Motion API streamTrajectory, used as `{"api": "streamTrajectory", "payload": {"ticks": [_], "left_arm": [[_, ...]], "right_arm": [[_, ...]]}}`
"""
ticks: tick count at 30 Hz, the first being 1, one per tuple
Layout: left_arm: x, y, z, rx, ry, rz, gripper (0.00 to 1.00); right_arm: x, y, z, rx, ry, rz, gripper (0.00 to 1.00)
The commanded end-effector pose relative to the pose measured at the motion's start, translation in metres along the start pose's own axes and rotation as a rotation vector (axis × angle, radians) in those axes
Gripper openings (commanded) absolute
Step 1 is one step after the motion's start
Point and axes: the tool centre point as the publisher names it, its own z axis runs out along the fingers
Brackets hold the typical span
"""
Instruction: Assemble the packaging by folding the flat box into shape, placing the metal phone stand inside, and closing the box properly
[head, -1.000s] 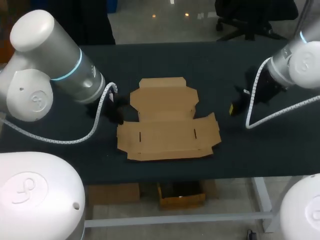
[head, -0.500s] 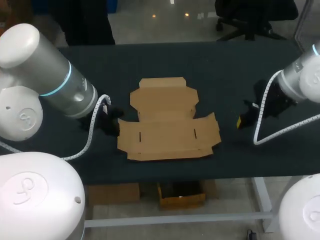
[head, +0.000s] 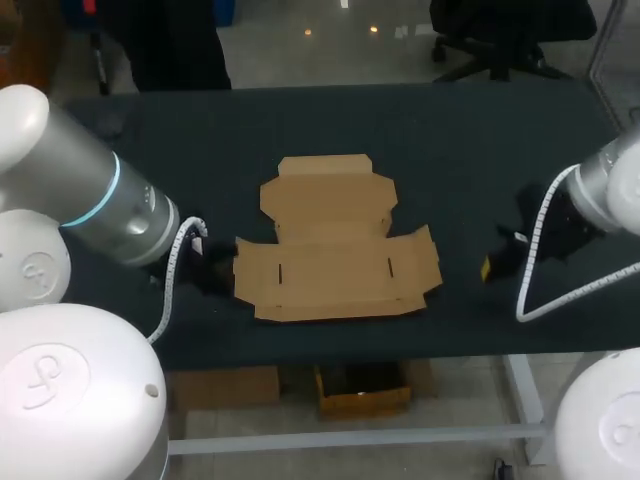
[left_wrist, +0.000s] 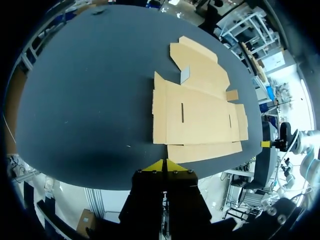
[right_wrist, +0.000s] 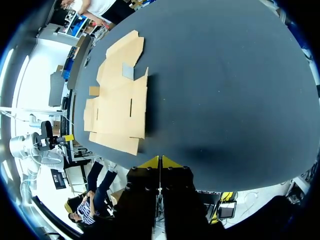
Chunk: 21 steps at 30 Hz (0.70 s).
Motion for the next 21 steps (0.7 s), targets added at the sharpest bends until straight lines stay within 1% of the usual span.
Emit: {"api": "streamTrajectory", "payload": {"ticks": [1, 4, 12, 15, 21], "left_arm": [[-0.003, 0.012, -0.004, 0.015, 0.009, 0.004, 0.00], [-0.004, 0.018, -0.003, 0.018, 0.011, 0.010, 0.00], [-0.009, 0.022, 0.004, 0.002, 0.040, -0.008, 0.00], [-0.010, 0.026, 0.008, -0.004, 0.044, -0.008, 0.00], [-0.010, 0.026, 0.008, -0.004, 0.044, -0.008, 0.00]], "right_arm": [[-0.004, -0.011, 0.001, -0.019, 0.010, -0.004, 0.00], [-0.006, -0.018, 0.004, -0.015, 0.011, -0.003, 0.00], [-0.004, -0.030, 0.007, 0.001, 0.006, -0.007, 0.00], [-0.005, -0.032, 0.011, 0.003, 0.019, -0.004, 0.00], [-0.005, -0.032, 0.012, 0.006, 0.028, 0.013, 0.00]]}}
